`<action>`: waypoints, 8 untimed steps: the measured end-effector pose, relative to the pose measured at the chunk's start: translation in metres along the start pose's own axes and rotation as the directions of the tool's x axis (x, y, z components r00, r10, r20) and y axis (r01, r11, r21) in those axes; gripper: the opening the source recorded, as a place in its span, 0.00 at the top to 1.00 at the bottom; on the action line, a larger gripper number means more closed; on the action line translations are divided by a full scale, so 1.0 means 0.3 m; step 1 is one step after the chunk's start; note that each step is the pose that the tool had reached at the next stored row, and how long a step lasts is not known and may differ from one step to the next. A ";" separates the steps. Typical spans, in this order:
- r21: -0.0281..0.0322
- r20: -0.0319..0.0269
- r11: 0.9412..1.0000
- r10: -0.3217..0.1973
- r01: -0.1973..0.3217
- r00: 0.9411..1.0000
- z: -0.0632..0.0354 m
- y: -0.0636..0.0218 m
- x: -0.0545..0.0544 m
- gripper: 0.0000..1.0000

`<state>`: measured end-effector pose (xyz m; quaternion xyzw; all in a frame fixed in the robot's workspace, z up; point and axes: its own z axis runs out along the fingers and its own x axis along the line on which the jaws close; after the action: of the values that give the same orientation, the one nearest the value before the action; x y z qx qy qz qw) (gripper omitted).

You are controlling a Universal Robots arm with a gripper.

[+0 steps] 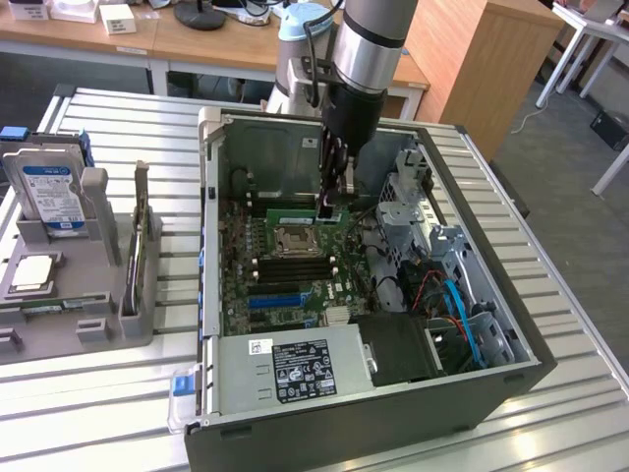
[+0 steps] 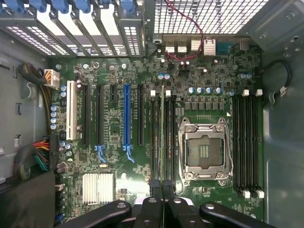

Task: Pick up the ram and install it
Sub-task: 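Insert the ram into the slot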

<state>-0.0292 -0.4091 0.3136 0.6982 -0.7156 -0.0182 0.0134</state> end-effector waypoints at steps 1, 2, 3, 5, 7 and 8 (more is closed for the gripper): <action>0.000 0.000 1.000 0.000 0.000 1.000 0.003 0.000 0.000 0.88; 0.000 0.000 1.000 0.000 0.000 1.000 0.006 0.000 0.000 0.88; 0.000 0.000 1.000 0.000 0.000 1.000 0.009 0.000 0.000 0.88; 0.000 0.000 1.000 0.000 0.000 1.000 0.015 -0.001 0.000 0.88; 0.000 0.000 1.000 0.000 0.000 1.000 0.021 -0.001 0.000 0.88; 0.000 0.000 1.000 0.000 0.000 1.000 0.025 -0.001 0.000 0.88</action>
<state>-0.0292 -0.4090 0.3062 0.6982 -0.7156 -0.0182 0.0133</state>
